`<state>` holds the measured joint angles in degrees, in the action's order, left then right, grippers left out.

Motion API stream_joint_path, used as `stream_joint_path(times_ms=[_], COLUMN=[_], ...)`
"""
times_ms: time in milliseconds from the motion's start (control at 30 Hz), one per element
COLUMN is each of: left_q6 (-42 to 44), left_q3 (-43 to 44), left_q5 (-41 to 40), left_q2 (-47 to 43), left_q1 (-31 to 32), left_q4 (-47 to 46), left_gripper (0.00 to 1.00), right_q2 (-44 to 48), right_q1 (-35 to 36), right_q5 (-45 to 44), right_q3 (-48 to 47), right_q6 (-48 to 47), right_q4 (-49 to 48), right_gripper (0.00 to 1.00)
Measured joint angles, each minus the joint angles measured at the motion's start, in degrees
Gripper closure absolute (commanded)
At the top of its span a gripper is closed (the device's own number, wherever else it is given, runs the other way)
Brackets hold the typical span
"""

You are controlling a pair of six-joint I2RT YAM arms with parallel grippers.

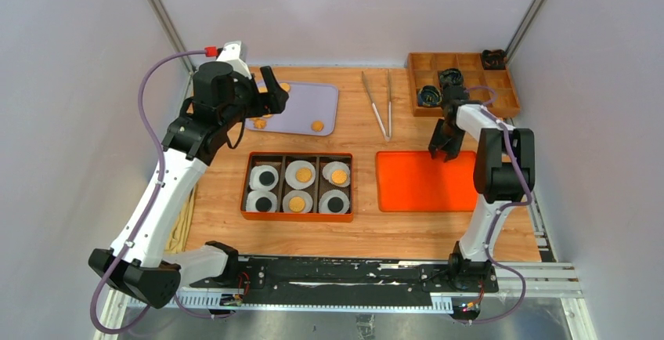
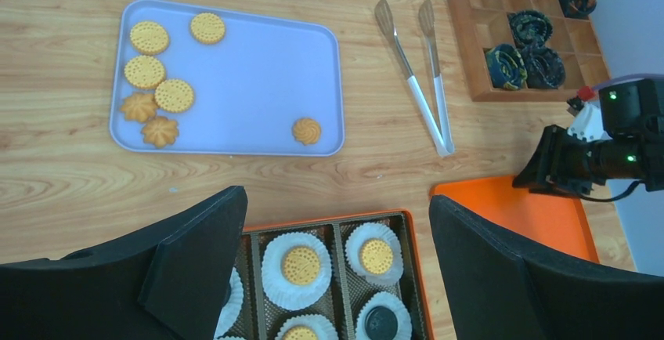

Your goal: Pack the cookies

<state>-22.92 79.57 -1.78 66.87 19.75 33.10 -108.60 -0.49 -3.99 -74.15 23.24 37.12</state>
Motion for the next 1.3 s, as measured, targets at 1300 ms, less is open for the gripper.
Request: stream_joint_path(times_ms=[1300], left_q6=[0.13], left_q3=[-0.33], left_q5=[-0.74], left_q2=[-0.46], left_q1=[0.26], left_q4=[-0.04], left_gripper=[0.07], right_q2=[0.9], right_q1=[-6.16], right_q5=[-9.09], right_q3=[-1.79], right_q6=[-2.29], right_q4=[4.09], right_gripper=[0.49])
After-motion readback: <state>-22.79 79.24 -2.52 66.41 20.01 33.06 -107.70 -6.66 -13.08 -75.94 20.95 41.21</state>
